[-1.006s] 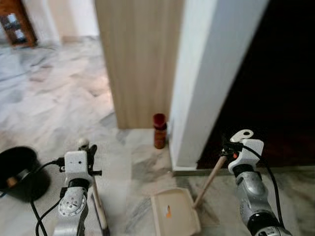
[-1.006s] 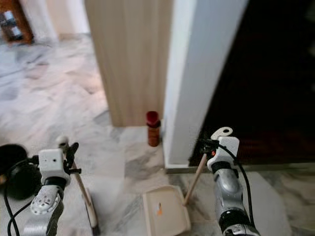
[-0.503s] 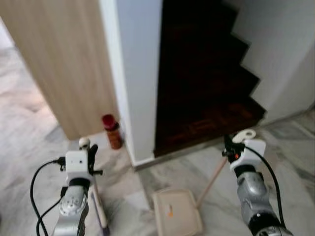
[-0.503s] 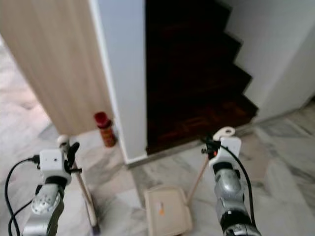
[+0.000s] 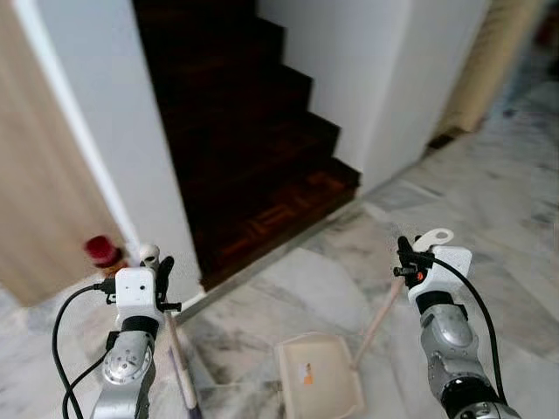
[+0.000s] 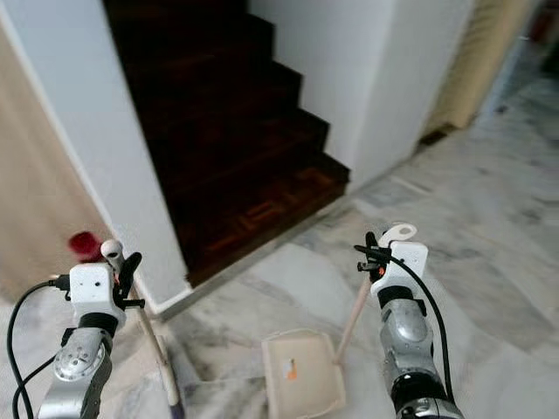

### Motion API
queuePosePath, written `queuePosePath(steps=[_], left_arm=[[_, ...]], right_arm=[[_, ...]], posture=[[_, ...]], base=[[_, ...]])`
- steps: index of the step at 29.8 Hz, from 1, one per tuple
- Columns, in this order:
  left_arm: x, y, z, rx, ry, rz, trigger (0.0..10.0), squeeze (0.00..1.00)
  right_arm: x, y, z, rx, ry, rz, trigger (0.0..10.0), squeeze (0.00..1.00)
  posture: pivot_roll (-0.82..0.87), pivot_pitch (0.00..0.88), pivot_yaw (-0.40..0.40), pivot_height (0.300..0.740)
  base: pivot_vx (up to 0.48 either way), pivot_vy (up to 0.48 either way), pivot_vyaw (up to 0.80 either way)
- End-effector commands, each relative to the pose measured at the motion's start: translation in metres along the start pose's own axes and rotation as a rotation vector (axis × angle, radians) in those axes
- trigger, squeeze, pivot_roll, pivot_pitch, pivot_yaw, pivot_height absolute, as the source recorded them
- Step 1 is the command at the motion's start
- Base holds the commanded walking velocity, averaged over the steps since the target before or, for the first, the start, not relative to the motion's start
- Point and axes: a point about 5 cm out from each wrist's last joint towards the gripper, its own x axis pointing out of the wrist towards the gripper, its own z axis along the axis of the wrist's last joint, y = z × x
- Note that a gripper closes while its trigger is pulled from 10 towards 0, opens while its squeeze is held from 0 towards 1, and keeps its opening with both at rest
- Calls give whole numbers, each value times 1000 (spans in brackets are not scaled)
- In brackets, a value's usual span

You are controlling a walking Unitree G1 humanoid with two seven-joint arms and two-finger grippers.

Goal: Sweep floor

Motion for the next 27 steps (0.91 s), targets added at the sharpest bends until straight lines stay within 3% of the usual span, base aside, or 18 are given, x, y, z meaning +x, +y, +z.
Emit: queuePosePath(steps=[1,7,27], left_arm=[[2,1,5,19,-26,-7,10000,0],[3,1,5,20,-26,-11,10000,0],[4,2,6,10,-31,1,10000,0]], right_arm=[[2,1,6,6,-36,2,10000,0],[2,1,6,10,-36,-3,10000,0],[3,1,7,10,-42,-14,10000,0]], posture=[[-40,0,26,740],[-42,0,27,740],[-36,0,21,740]], base=[[0,-480,-788],[0,0,-788],[0,-256,-788]])
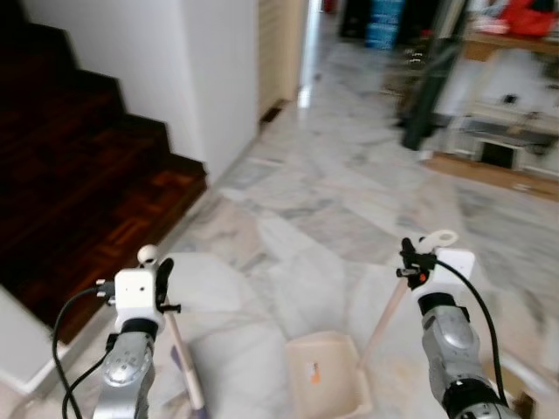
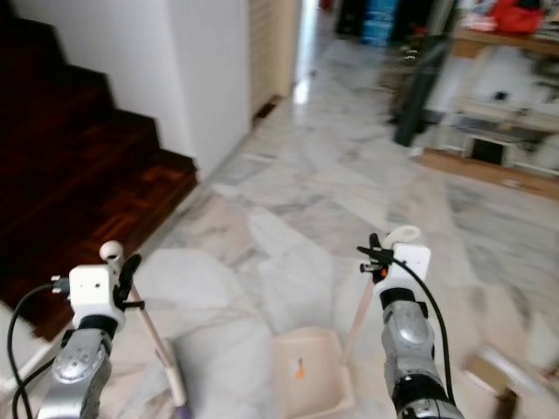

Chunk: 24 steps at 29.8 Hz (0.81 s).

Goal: Sweep floor

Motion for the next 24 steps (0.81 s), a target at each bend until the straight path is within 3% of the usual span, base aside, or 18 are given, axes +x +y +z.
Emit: queuePosePath(steps=[1,24], left_arm=[[4,0,9,7,-44,-3,10000,0],[4,-3,8,-17,-40,-16,10000,0]], right_arm=[[4,1,8,11,-39,-5,10000,0],[2,0,7,7,-42,-18,10000,0]], posture=[[-36,0,21,740],[-39,0,17,740]], base=[[0,0,-788],[0,0,-788]])
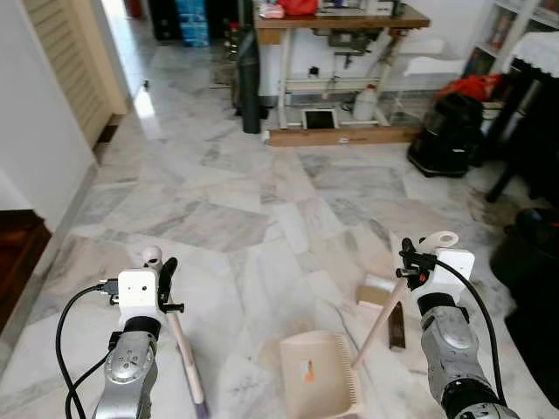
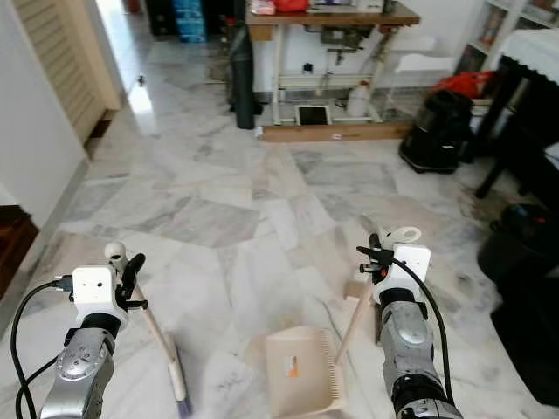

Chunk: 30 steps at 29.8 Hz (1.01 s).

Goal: Sweep floor

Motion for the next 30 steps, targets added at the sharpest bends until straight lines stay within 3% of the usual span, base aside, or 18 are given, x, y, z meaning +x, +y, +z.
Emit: queuePosePath(steps=[1,8,30], left_arm=[[3,2,8,-4,-38,4,10000,0],[4,1,9,19,-47,-3,10000,0],[3,1,8,9,-41,0,10000,0]], right_arm=[[4,1,11,-1,-53,4,10000,0],[4,3,10,4,-54,2,10000,0],[3,3,10,1,-53,5,10000,0]], posture=[[-39,0,17,740],[-39,0,20,740],[-39,0,18,740]], base=[[0,0,-788],[0,-206,-788],[0,0,-788]])
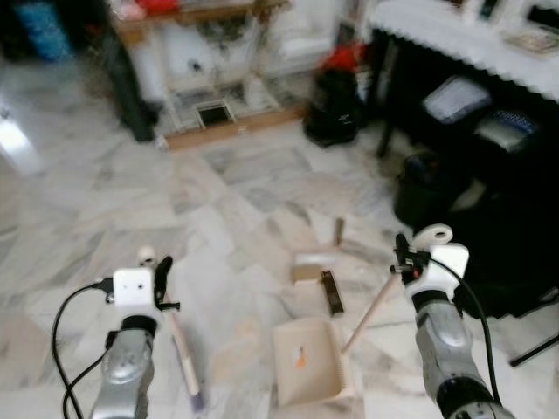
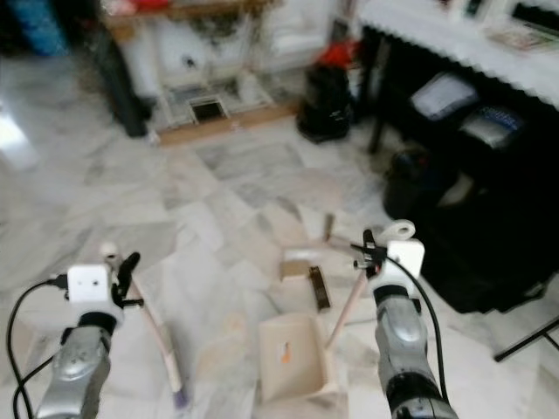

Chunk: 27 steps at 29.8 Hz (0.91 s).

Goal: Sweep floor

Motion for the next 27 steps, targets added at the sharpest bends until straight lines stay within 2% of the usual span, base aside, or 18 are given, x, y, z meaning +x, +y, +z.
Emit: queuePosePath(steps=[1,20,27], left_arm=[[2,4,7,2,-34,10,10000,0],[2,4,6,-4,-29,9,10000,0],[3,4,6,-6,-30,4,10000,0]], right_arm=[[6,2,11,-20,-47,15,10000,0],[6,4,11,-10,-49,22,10000,0],[4,7,11,-12,-61,27,10000,0]], posture=[[-39,0,18,740],[-40,0,19,740],[-40,0,22,740]], base=[[0,0,-788],[0,0,-788],[0,0,-85]])
